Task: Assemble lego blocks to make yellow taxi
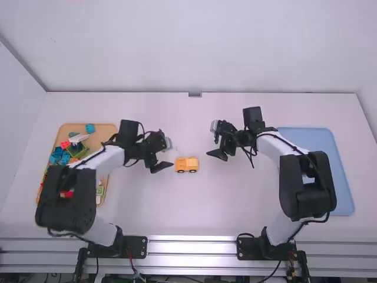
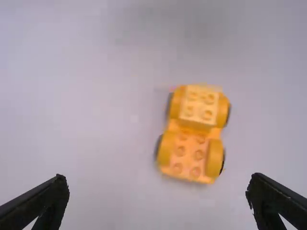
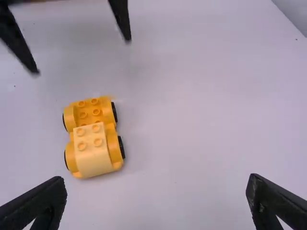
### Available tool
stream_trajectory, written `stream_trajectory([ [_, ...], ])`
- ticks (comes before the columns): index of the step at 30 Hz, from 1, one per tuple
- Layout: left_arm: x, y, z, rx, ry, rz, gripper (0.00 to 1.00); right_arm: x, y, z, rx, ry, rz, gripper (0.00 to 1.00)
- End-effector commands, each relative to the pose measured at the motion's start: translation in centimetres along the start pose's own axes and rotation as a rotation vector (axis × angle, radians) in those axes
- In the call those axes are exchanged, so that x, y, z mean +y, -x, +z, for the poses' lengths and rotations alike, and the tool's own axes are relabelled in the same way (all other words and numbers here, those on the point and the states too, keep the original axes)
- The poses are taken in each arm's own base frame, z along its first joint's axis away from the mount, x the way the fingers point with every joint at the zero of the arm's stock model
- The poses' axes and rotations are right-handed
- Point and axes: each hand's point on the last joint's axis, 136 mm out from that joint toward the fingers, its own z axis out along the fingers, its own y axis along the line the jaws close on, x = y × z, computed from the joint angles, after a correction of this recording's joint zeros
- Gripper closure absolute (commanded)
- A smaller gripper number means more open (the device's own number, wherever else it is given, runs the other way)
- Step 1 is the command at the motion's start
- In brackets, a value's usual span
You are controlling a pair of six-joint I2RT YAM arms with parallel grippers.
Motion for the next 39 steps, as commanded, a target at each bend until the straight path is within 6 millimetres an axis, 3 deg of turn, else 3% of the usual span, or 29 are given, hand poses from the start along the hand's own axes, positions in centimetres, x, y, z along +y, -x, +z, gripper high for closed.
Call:
stream_trajectory([
  [1, 2.6, -0.3, -3.8, 0.027, 0.152, -0.132, 0.01, -0.5, 0.8, -0.4, -0.015, -0.016, -0.019, 0.02],
  [3, 5.6, -1.6, -7.6, 0.059, 0.337, -0.320, 0.01, -0.7, 0.9, -0.4, -0.019, -0.021, -0.027, 0.01],
  [6, 8.2, -4.0, -11.7, 0.090, 0.543, -0.540, 0.01, -0.9, 1.0, -0.4, -0.024, -0.029, -0.037, 0.02],
  [8, 10.0, -7.9, -16.6, 0.134, 0.791, -0.817, 0.01, -1.1, 1.2, -0.4, -0.028, -0.036, -0.047, 0.01],
  [11, 9.9, -11.7, -20.4, 0.185, 0.941, -1.001, 0.01, -1.3, 1.4, -0.5, -0.031, -0.041, -0.054, 0.01],
  [20, 8.4, -18.6, -26.9, 0.432, 0.958, -1.257, 0.00, -2.9, 1.4, -0.9, 0.014, -0.098, 0.011, 0.01],
  [26, 8.8, -21.1, -27.6, 0.611, 0.770, -1.145, 0.07, -3.4, 1.0, -1.0, 0.045, -0.124, 0.033, 0.01],
  [29, 9.1, -22.8, -26.6, 0.713, 0.612, -1.038, 0.18, -3.5, 1.0, -1.1, 0.046, -0.125, 0.037, 0.01],
  [33, 9.3, -24.2, -24.6, 0.772, 0.439, -0.872, 0.22, -3.9, 0.7, -1.5, 0.045, -0.137, 0.043, 0.02],
  [36, 9.0, -24.5, -23.8, 0.781, 0.391, -0.825, 0.20, -3.9, 0.7, -1.5, 0.045, -0.139, 0.053, 0.01],
  [38, 8.7, -24.6, -23.3, 0.785, 0.356, -0.775, 0.23, -3.9, 0.8, -1.5, 0.042, -0.141, 0.065, 0.01],
  [39, 8.5, -24.8, -23.1, 0.789, 0.334, -0.738, 0.30, -4.1, 0.8, -1.5, 0.040, -0.145, 0.071, 0.01],
])
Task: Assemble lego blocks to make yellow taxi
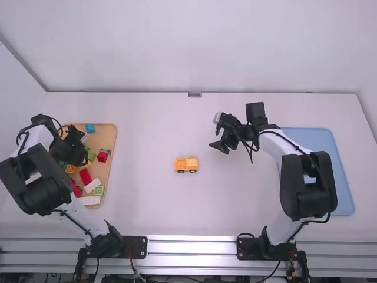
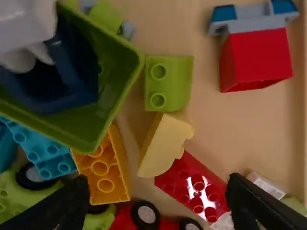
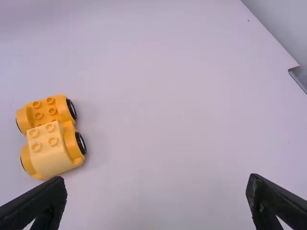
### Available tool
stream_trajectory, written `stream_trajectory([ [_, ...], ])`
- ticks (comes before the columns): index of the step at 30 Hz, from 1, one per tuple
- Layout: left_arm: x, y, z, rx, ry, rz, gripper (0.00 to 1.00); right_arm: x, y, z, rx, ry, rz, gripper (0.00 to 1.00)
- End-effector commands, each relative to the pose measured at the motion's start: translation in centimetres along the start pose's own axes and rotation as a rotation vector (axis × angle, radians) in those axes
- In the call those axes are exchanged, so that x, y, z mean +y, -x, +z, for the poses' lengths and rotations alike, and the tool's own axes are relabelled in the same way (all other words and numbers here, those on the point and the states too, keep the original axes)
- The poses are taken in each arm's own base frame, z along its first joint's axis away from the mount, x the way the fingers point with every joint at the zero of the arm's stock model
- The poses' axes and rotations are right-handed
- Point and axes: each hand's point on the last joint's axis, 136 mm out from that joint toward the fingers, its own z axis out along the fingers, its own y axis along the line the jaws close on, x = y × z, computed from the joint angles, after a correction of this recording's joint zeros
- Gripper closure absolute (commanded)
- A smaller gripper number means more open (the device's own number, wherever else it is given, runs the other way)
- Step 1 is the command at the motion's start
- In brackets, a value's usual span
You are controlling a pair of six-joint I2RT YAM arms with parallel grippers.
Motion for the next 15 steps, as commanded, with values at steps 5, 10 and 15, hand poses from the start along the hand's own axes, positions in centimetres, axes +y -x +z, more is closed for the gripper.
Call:
stream_trajectory([
  [5, 0.1, -0.6, 0.9, 0.021, 0.025, 0.201, 0.41, -1.6, 1.3, -0.8, -0.036, -0.049, 0.054, 0.01],
  [10, -0.1, -1.2, 1.8, 0.025, 0.025, 0.246, 0.40, -1.7, 1.5, -0.8, -0.042, -0.049, 0.067, 0.01],
  [15, -0.4, -1.1, 2.3, 0.015, 0.019, 0.290, 0.49, -1.7, 1.5, -0.8, -0.044, -0.051, 0.064, 0.01],
])
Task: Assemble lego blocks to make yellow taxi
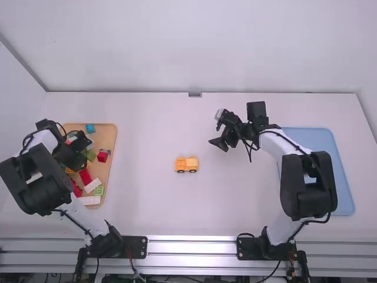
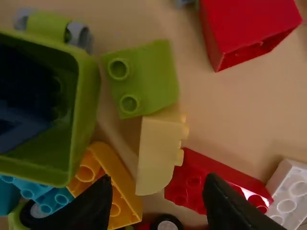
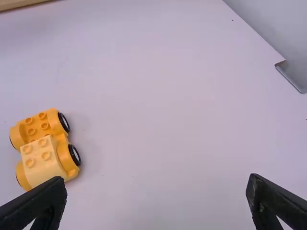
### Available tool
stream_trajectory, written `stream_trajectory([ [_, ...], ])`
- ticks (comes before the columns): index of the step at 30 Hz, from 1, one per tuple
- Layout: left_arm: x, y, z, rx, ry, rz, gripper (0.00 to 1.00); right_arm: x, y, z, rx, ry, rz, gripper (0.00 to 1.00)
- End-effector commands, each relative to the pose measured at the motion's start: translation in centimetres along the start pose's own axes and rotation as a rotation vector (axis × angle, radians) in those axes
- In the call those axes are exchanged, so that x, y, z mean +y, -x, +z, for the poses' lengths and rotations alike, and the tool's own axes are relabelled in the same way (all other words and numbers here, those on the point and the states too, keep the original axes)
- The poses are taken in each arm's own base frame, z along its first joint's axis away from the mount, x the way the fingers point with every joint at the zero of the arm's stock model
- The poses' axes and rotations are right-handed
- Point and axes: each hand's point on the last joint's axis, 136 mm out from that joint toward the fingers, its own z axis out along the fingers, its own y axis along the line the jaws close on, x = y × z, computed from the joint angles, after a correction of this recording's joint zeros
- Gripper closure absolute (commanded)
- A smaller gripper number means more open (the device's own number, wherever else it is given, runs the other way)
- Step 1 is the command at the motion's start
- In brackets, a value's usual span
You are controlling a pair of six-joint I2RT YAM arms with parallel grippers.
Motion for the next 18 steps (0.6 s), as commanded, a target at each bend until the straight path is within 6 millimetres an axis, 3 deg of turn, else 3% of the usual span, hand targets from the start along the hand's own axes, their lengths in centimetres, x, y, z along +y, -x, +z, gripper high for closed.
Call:
stream_trajectory([
  [1, -0.2, -0.1, 0.2, -0.003, -0.001, 0.043, 0.49, -0.7, 1.2, -0.6, -0.024, -0.018, -0.011, 0.01],
  [18, -0.5, -0.1, 2.6, -0.040, 0.040, 0.038, 0.50, -0.3, 1.3, -0.4, -0.023, -0.005, 0.015, 0.01],
])
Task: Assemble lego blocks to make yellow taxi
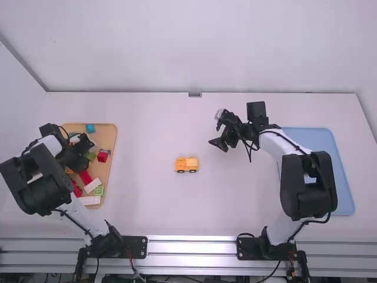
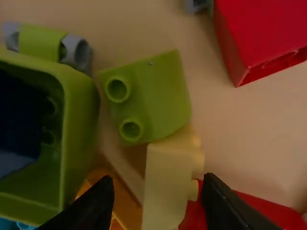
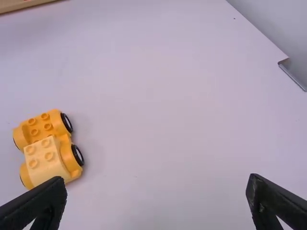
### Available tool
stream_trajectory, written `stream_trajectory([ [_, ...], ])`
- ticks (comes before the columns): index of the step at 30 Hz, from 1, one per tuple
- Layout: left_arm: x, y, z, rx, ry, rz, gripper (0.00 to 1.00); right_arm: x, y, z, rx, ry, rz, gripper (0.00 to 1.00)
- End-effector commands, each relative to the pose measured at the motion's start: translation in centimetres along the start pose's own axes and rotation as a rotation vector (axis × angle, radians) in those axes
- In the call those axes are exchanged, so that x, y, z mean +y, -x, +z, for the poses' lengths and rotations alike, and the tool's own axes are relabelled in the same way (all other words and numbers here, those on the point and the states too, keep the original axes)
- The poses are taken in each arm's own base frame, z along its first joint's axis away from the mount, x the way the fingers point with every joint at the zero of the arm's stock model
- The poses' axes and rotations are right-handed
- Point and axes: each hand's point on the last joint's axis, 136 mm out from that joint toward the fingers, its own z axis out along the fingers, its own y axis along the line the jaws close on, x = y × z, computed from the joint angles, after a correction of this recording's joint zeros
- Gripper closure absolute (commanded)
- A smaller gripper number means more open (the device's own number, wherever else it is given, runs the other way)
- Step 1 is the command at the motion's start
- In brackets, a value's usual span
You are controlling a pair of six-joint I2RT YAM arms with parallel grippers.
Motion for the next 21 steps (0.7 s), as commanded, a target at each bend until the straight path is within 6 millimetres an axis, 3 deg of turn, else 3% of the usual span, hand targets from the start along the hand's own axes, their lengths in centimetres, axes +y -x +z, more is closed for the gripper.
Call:
stream_trajectory([
  [1, -1.2, -0.4, 0.5, 0.000, -0.029, 0.003, 0.50, -0.5, 1.3, -0.4, -0.024, -0.014, 0.012, 0.01],
  [12, -1.4, -0.4, 0.8, -0.013, -0.040, -0.005, 0.50, -0.5, 1.3, -0.4, -0.022, -0.012, 0.028, 0.02],
  [21, -1.4, -0.8, 1.8, 0.018, -0.038, -0.037, 0.59, -0.4, 1.3, -0.4, -0.026, -0.008, 0.029, 0.01],
])
